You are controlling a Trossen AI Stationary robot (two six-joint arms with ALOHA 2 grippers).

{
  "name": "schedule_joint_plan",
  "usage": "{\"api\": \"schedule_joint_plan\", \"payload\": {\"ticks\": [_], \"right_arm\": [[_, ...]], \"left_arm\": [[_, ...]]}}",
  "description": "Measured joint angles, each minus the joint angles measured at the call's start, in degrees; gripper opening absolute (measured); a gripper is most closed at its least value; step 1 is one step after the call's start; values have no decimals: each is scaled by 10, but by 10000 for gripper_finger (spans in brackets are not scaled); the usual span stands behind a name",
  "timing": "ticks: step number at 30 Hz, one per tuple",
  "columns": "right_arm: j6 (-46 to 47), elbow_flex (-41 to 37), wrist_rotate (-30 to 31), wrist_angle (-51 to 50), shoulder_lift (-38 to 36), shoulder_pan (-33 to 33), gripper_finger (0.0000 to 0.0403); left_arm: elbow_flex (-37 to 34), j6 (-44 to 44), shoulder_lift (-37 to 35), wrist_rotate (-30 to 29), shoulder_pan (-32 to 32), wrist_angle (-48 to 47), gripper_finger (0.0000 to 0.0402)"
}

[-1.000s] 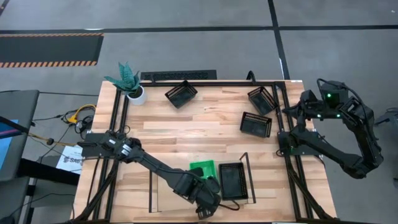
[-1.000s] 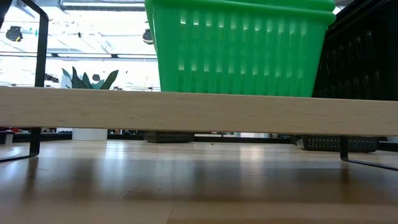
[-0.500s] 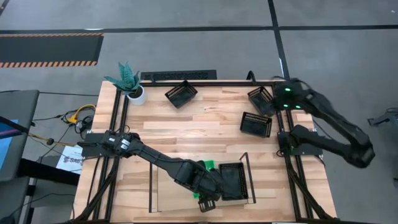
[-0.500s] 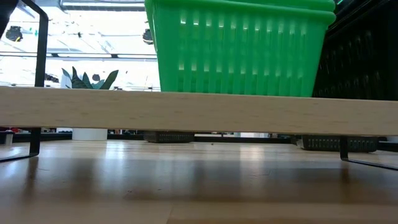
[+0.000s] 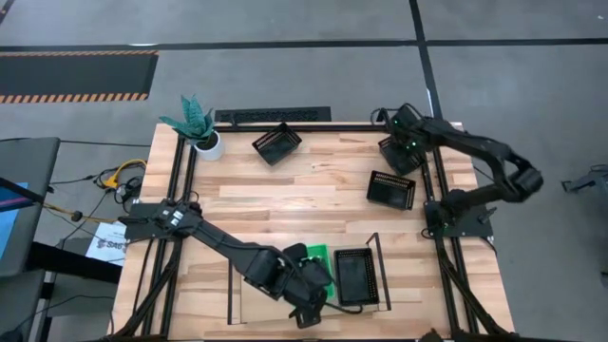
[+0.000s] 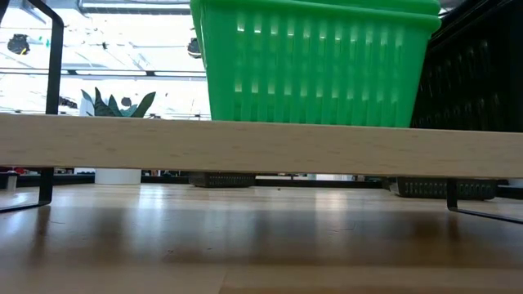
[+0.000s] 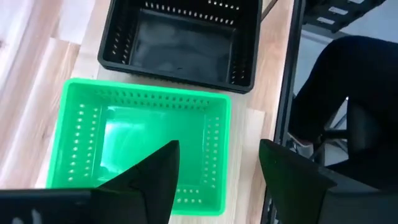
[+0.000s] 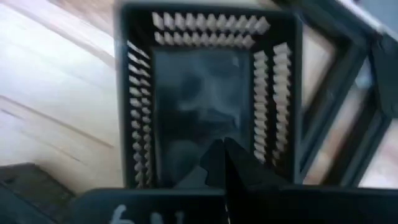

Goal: Stack baskets on shelf by color
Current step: Put the black bin on the shelf

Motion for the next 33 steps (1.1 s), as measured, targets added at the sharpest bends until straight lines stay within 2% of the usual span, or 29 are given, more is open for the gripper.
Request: {"api": "schedule_joint_plan", "payload": {"ticks": [3,6,7,11,12,13,15,18,22,26,30,33], "right_arm": [[-35,19,-54,10,44,1,7],[-74,36,-148,1,95,1,3],[-94,42,-206,3,115,1,3],[-194,74,-525,-24,144,10,6],[-225,85,-576,-36,139,13,7],[-248,95,-603,-47,129,17,6],[-256,110,-590,-58,94,28,4],[-211,120,-503,-63,29,42,3],[-72,120,-329,-107,-54,86,5],[19,91,-160,-184,-111,182,5],[101,27,-87,-193,-155,278,3],[154,-38,-81,-145,-180,330,4]], "left_arm": [[0,-5,0,-3,-6,-1,208],[0,-19,0,-4,-11,-1,208],[0,-23,0,-4,-12,-1,208],[0,-29,0,-7,-15,1,208],[0,-30,0,-7,-15,1,208],[0,-31,0,-7,-15,0,208],[0,-35,0,-7,-15,2,208],[0,-34,0,-8,-15,1,208],[0,-21,0,-20,-15,1,208],[0,-6,0,-29,-15,0,208],[0,0,0,-30,-15,0,208],[0,1,0,-31,-17,0,208]]}}
